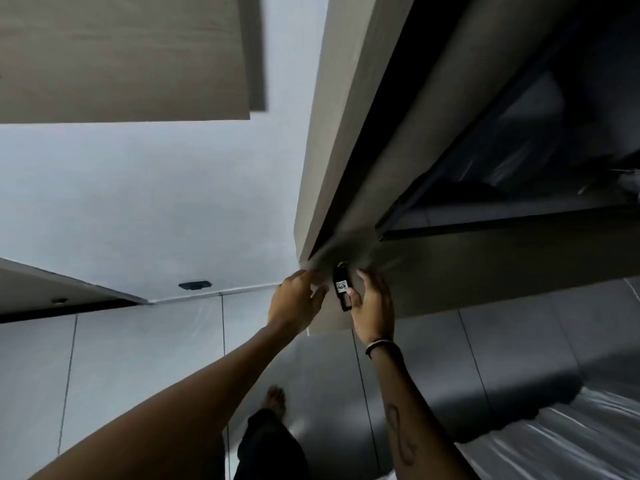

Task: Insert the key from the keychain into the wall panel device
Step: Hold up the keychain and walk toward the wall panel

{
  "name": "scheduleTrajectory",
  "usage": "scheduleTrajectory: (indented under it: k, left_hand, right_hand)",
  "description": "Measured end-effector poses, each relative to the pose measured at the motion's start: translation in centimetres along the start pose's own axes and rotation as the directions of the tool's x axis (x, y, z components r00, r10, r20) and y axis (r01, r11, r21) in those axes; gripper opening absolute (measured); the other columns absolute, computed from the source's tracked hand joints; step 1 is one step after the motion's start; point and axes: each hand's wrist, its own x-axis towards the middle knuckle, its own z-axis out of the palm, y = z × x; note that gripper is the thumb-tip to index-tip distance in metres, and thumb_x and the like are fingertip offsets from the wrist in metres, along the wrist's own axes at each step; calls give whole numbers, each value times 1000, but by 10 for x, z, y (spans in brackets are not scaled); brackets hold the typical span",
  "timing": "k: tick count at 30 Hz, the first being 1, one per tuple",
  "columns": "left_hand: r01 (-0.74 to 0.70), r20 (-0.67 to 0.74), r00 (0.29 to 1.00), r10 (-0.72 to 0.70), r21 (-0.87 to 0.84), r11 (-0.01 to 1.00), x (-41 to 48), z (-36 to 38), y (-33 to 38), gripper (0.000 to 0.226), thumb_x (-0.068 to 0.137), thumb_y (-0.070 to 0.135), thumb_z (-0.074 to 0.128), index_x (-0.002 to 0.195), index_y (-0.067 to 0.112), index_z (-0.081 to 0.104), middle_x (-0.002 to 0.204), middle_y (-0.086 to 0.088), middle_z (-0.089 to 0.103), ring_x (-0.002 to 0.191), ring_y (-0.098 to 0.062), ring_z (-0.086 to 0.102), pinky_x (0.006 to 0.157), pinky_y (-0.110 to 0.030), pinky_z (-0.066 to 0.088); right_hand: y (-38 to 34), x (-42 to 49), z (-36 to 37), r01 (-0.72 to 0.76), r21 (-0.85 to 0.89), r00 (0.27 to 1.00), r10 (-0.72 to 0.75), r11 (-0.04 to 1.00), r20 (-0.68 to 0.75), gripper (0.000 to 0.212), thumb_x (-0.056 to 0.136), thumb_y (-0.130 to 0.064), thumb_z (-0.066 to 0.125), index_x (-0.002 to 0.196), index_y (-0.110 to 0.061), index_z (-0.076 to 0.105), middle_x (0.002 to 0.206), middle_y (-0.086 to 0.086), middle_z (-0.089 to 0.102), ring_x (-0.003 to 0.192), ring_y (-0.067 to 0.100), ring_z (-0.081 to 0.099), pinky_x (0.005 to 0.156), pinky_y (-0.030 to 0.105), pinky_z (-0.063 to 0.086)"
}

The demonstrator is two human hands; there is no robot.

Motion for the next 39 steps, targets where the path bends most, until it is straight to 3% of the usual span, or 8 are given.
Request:
scheduleTrajectory:
  k: [3, 8, 13, 17, 21, 25, 33, 39]
  left_hand:
    - [40, 21, 999, -40, -20, 999, 19, 16, 5, 19, 101, 22, 64, 112, 15, 78, 110, -7, 80, 85, -24, 74, 60, -12, 38]
    - [165, 18, 986, -164, -55, 985, 33, 29, 16, 26, 102, 15, 63, 124, 9, 75, 111, -16, 78, 82, -28, 65, 60, -23, 39]
    - [197, 4, 980, -197, -43, 979, 40, 36, 15, 26, 103, 12, 60, 126, 4, 72, 110, -19, 77, 81, -31, 67, 66, -31, 46]
    - [206, 18, 978, -206, -76, 976, 42, 35, 9, 22, 100, 11, 64, 117, 6, 77, 109, -18, 79, 88, -34, 72, 66, -32, 46]
    - [251, 30, 967, -251, -239, 938, 37, 30, 4, 17, 94, 9, 73, 108, 10, 83, 106, -10, 82, 81, -21, 67, 60, -18, 45]
    - [321, 89, 944, -318, -480, 817, 28, 14, -10, 22, 89, -6, 71, 106, 4, 82, 96, -17, 82, 86, -28, 77, 78, -38, 63]
    - [264, 137, 961, -240, -715, 648, -8, -64, -30, 27, 85, -13, 72, 92, 10, 82, 72, -4, 79, 69, -15, 74, 72, -28, 64]
    - [185, 20, 962, -272, -780, 597, -49, -152, -41, 18, 83, -8, 81, 101, -3, 81, 88, -17, 70, 77, -32, 79, 78, -41, 69]
  right_hand:
    - [3, 16, 4, -43, 42, 997, 40, 998, 59, 46, 99, -16, 68, 144, -14, 58, 149, 10, 59, 136, 32, 58, 112, 50, 52]
    - [2, 38, 7, -92, 60, 987, 83, 994, 139, 44, 100, -14, 67, 143, -17, 59, 145, 12, 59, 127, 34, 65, 105, 52, 56]
    - [-1, 48, 18, -141, 119, 979, 121, 983, 162, 27, 100, -13, 66, 126, -18, 73, 118, 9, 77, 107, 29, 74, 86, 31, 56]
    - [-1, 48, 26, -298, 307, 948, 243, 904, 206, 16, 94, -2, 71, 107, -5, 78, 95, 10, 76, 93, 32, 74, 88, 55, 64]
    - [-4, 44, 26, -386, 457, 920, 302, 801, 248, 14, 90, 4, 75, 102, -2, 74, 96, 14, 72, 91, 31, 70, 81, 52, 65]
    - [-18, 33, 19, -357, 563, 932, 246, 745, 266, 17, 88, 10, 75, 94, -5, 69, 93, 14, 70, 88, 30, 69, 74, 39, 63]
    - [-82, -3, 3, -290, 709, 951, 109, 643, 290, 31, 84, 12, 77, 107, -2, 61, 95, 10, 74, 84, 22, 74, 73, 36, 67]
    - [-167, -34, -6, -168, 750, 965, -47, 640, 257, 47, 85, 9, 78, 127, -5, 63, 86, 9, 77, 78, 18, 77, 70, 33, 67]
